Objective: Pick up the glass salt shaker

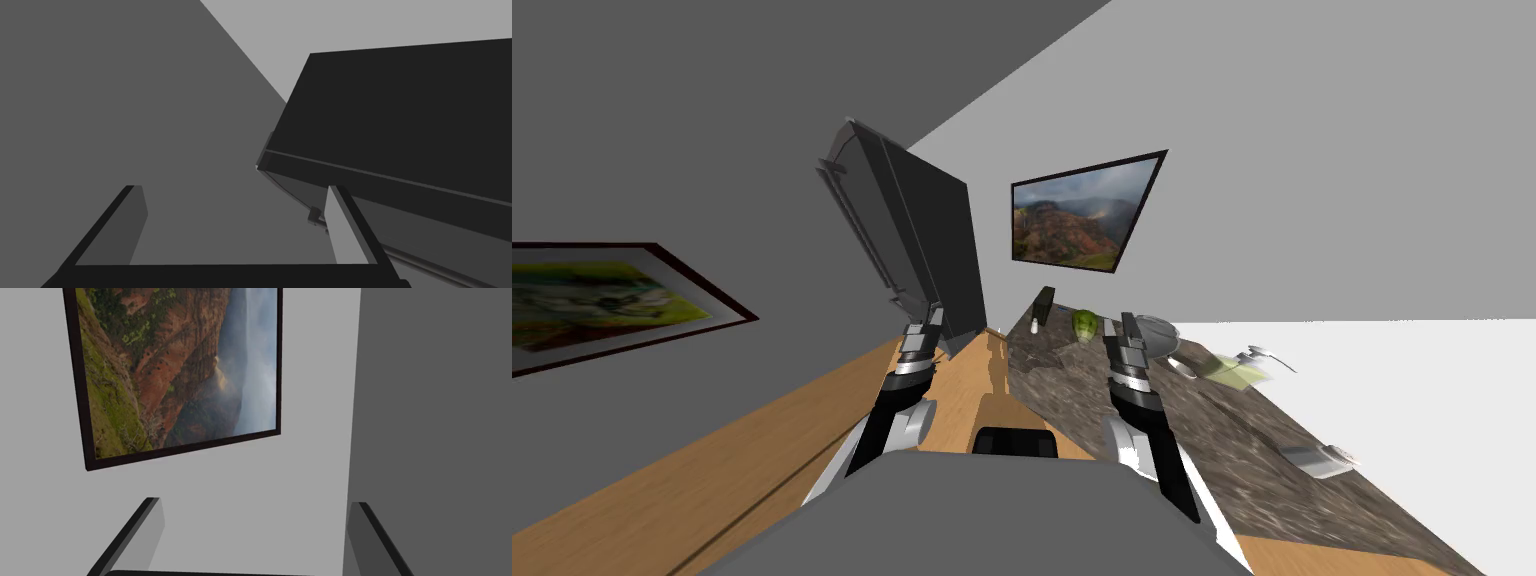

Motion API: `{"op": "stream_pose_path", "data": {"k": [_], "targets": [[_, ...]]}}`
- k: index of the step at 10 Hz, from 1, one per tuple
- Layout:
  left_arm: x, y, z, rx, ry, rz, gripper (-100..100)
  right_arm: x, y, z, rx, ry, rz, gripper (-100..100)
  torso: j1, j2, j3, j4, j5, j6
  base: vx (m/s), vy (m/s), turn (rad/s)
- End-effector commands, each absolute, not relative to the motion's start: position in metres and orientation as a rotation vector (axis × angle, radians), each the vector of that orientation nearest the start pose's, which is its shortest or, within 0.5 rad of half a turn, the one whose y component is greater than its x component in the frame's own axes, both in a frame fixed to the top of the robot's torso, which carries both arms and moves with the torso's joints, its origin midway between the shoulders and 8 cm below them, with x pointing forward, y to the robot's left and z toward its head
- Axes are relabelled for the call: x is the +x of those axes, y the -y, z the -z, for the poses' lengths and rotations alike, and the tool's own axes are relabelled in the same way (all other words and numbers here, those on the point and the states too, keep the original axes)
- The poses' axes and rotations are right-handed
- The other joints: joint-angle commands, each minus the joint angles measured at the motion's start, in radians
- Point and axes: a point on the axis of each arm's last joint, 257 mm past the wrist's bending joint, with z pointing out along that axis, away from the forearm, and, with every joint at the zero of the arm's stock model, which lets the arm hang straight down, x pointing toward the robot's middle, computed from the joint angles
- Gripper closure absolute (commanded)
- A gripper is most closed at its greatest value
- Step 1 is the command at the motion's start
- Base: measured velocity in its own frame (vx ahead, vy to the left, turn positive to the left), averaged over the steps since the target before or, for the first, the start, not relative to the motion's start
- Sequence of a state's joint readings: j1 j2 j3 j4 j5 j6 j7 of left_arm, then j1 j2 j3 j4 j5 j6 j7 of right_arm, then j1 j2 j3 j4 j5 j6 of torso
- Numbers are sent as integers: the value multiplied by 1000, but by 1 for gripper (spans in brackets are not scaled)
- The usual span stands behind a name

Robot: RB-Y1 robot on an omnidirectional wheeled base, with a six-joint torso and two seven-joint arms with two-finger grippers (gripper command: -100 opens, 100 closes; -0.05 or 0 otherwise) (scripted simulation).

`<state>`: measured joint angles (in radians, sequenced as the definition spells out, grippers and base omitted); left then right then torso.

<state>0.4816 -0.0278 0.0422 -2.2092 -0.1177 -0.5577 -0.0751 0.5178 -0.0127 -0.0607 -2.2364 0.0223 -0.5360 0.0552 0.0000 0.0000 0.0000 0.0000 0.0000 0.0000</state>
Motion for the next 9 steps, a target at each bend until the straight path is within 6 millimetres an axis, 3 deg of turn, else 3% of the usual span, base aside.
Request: {"op": "stream_pose_path", "data": {"k": [1,4,9], "targets": [[349,-280,-9,-567,-675,1127,0,347,296,2,603,-721,-1146,-100,0,0,0,0,0,0,4,35,46],[349,-280,-9,-567,-675,1127,0,359,295,24,582,-823,-1095,-100,5,-2,-1,0,1,0,22,69,58],[349,-280,-9,-567,-675,1127,0,379,301,78,550,-1024,-963,-100,6,-2,-1,0,1,0,32,86,76]]}}
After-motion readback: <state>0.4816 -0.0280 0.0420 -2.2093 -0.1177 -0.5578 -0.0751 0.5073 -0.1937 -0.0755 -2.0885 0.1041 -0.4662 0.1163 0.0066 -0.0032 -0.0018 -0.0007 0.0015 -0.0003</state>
